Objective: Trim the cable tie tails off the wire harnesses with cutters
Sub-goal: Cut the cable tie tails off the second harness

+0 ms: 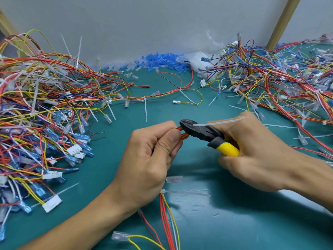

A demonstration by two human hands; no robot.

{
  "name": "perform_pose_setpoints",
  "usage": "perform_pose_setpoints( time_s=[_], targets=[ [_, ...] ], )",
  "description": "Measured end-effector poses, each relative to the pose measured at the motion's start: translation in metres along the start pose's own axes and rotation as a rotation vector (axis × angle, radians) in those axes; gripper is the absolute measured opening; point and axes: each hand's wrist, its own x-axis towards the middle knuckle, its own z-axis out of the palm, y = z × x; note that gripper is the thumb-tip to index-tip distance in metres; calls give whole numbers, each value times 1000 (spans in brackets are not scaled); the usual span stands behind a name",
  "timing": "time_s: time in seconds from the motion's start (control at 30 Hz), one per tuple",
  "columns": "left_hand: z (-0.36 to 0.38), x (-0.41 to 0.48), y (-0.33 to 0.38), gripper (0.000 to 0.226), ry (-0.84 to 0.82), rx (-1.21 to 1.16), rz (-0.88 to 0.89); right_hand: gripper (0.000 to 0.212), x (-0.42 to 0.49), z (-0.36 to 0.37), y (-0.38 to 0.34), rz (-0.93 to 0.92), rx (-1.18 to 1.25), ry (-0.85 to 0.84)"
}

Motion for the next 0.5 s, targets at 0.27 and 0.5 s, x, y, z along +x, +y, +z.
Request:
perform_pose_setpoints(
  time_s=[0.27,0.5],
  targets=[
    [0,-1,4,51,10,-28,37,33,5,3,5,-91,28,106],
    [-2,-1,-1,40,42,114,48,28,7,-1,12,-90,-125,127]
  ],
)
